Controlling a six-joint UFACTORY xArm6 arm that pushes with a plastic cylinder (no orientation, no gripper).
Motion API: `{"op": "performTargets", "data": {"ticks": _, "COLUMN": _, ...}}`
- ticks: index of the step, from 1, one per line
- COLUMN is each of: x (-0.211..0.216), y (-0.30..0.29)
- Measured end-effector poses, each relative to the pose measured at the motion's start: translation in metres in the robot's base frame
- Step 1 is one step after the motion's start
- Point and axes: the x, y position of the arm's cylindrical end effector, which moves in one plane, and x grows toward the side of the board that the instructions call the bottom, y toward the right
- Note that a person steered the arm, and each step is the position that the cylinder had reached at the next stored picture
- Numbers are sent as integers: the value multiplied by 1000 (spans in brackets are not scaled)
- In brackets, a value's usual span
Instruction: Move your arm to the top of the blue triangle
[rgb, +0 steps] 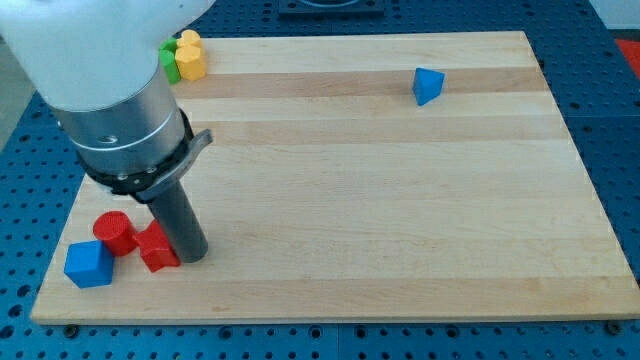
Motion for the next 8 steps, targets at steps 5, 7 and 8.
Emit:
{"op": "performTargets", "data": {"ticks": 5, "x": 25, "y": 28}}
{"op": "performTargets", "data": {"ticks": 7, "x": -48, "y": 219}}
{"op": "performTargets", "data": {"ticks": 8, "x": -113, "y": 309}}
